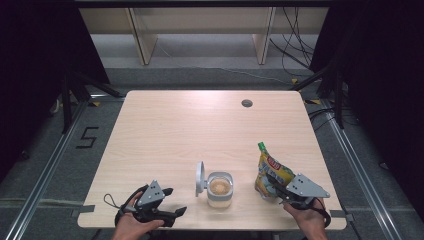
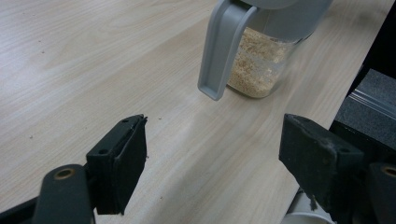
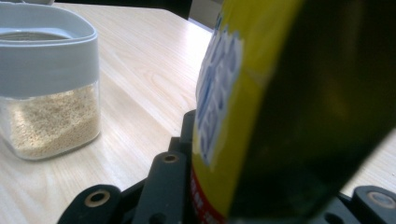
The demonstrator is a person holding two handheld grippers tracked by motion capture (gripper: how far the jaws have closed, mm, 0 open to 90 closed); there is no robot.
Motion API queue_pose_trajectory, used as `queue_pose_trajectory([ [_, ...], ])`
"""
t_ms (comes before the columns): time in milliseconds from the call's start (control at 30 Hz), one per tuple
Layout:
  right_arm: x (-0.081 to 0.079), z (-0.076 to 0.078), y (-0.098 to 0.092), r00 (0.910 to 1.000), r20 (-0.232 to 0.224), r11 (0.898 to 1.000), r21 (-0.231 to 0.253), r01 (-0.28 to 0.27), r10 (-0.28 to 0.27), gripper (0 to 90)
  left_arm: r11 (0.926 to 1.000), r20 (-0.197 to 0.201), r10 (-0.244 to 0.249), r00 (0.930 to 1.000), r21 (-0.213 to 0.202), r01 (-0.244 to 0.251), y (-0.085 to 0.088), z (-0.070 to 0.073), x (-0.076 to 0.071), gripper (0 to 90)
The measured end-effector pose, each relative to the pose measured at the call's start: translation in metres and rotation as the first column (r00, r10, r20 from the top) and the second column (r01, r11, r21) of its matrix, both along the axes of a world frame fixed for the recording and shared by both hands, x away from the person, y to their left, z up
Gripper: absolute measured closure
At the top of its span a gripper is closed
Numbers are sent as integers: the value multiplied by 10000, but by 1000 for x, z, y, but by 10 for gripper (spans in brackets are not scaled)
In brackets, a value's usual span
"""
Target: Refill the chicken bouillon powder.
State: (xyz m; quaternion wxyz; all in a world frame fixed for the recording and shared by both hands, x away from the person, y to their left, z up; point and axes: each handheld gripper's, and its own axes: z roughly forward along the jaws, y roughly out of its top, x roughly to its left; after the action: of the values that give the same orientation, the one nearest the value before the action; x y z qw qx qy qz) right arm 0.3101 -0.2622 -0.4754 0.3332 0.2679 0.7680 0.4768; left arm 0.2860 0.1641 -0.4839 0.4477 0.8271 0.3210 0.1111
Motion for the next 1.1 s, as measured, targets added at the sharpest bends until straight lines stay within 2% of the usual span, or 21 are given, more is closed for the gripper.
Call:
queue_pose_trajectory([
  [33, -1, 1, 0, 10000, -55, 10000, -1, 21, -21, 748, 9999, -55, 55, 10000, -143, -56, -1, 0, 0, 227],
  [133, -5, 1, 0, 10000, 5, 9998, -205, 70, -70, 723, 9999, -45, 62, 10000, -145, -62, -1, 0, 0, 227],
  [167, -5, 1, -1, 10000, 69, 9997, -213, 72, -70, 719, 9999, -54, 54, 10000, -128, -54, -1, 0, 0, 227],
  [300, -12, 2, -2, 9997, -156, 9997, -174, 180, -183, 676, 10000, -53, -12, 10000, 54, 13, 0, 1, 0, 227],
  [333, -12, 2, -2, 9997, 39, 9996, -152, 229, -228, 650, 10000, -38, 18, 10000, 66, -17, 0, 0, 0, 227],
  [367, -14, 3, -3, 9996, 13, 9994, -234, 269, -268, 638, 10000, -28, 13, 10000, 75, -13, 0, 0, 0, 228],
  [400, -15, 2, -3, 9997, 59, 9993, -278, 250, -249, 618, 10000, -16, -2, 10000, 88, 2, 0, 0, 0, 227],
  [433, -18, 3, -3, 9992, -129, 9990, -230, 371, -374, 579, 10000, -11, -5, 10000, 83, 5, 0, 0, 0, 227],
  [467, -19, 3, -3, 9990, -123, 9989, -211, 419, -421, 534, 10000, -64, 38, 10000, -72, -38, -1, 0, -1, 228],
  [500, -22, 3, -3, 9978, -317, 9983, -37, 579, -580, 492, 10000, -62, 47, 10000, -62, -47, -1, 1, 0, 227],
  [533, -22, 4, -3, 9975, -244, 9977, 98, 664, -661, 455, 10000, -63, 49, 10000, -76, -50, -1, 0, 0, 228],
  [600, -27, 4, -5, 9966, -300, 9969, 169, 771, -766, 413, 10000, -33, 7, 10000, 84, -7, 0, 1, 0, 228],
  [700, -32, 3, -7, 9929, -794, 9957, 195, 906, -888, 364, 10000, -12, -16, 10000, 91, 17, 0, 1, 0, 228],
  [733, -33, 2, -9, 9930, -774, 9954, 295, 915, -890, 351, 9999, -49, -40, 10000, 96, 41, 0, 1, 0, 228],
  [767, -35, 1, -9, 9909, -1074, 9958, 339, 851, -810, 331, 9999, -92, 70, 9999, -99, -71, -1, 1, 0, 228],
  [800, -38, 1, -9, 9869, -1236, 9928, 458, 1103, -1039, 319, 10000, -50, 41, 10000, -79, -42, -1, 0, 0, 228],
  [933, -43, 1, -13, 9793, -1717, 9905, 669, 1199, -1070, 268, 10000, -44, 45, 10000, -62, -46, 0, 0, 0, 227],
  [967, -47, 2, -13, 9741, -1929, 9882, 737, 1340, -1177, 262, 9996, -21, 149, 9999, -245, -150, -1, 0, 0, 228],
  [1000, -50, 2, -15, 9712, -2047, 9884, 640, 1378, -1222, 251, 9997, 0, 131, 9999, -228, -131, -1, 0, 0, 227],
  [1033, -51, 2, -15, 9721, -2038, 9888, 677, 1327, -1165, 246, 9999, 32, 67, 10000, -109, -67, 0, 1, 0, 228],
  [1100, -55, 2, -16, 9648, -2263, 9861, 666, 1524, -1338, 234, 10000, -9, 66, 10000, -62, -66, 0, 2, 1, 228],
])
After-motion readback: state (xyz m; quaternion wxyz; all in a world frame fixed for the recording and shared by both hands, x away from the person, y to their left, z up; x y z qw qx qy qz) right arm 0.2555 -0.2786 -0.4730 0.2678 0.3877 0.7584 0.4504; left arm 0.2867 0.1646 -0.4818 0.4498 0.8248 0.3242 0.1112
